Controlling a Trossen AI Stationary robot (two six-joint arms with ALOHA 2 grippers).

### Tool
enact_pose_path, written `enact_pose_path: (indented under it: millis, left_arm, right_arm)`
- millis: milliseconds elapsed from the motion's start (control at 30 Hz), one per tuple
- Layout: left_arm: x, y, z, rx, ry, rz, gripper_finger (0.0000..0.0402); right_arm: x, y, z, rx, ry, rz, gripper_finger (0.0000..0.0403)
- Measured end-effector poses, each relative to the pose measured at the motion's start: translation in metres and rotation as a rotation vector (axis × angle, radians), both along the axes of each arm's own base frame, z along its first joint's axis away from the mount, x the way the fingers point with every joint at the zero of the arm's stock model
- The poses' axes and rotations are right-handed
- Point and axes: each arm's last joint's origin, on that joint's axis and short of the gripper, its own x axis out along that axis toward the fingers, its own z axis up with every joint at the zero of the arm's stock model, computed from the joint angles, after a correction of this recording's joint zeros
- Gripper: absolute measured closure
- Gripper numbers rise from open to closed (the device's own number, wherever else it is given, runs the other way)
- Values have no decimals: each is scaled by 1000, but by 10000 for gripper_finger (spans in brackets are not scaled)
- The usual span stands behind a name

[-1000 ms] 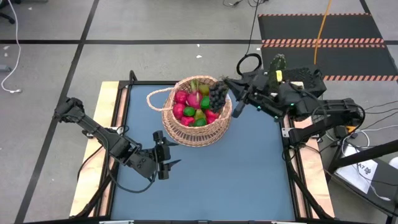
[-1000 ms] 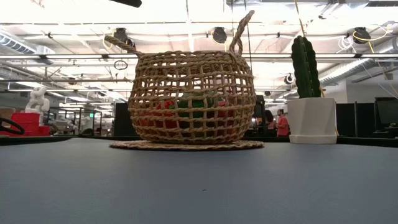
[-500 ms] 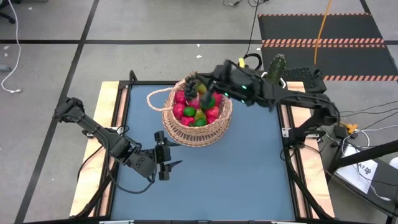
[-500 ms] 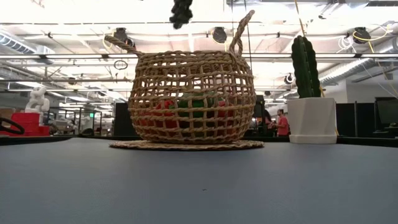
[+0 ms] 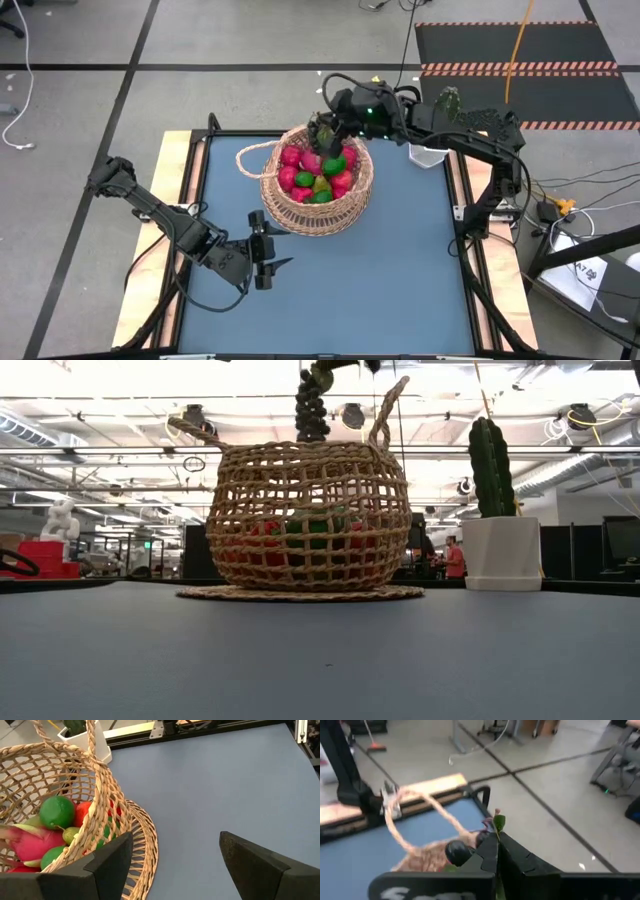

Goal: Build produce basket
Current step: Put the grapes into the basket

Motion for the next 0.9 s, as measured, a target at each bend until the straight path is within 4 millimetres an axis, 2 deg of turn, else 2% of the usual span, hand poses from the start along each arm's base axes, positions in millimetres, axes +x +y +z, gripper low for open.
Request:
enact_pose_path:
  millis: [333, 900]
  left_arm:
    - [0, 0, 0, 4, 1, -2, 108]
    - [0, 0, 0, 3, 0, -2, 108]
  right_arm:
    - [-1, -2, -26, 35, 147, 24, 403]
    - [4, -13, -94, 85, 321, 2, 403]
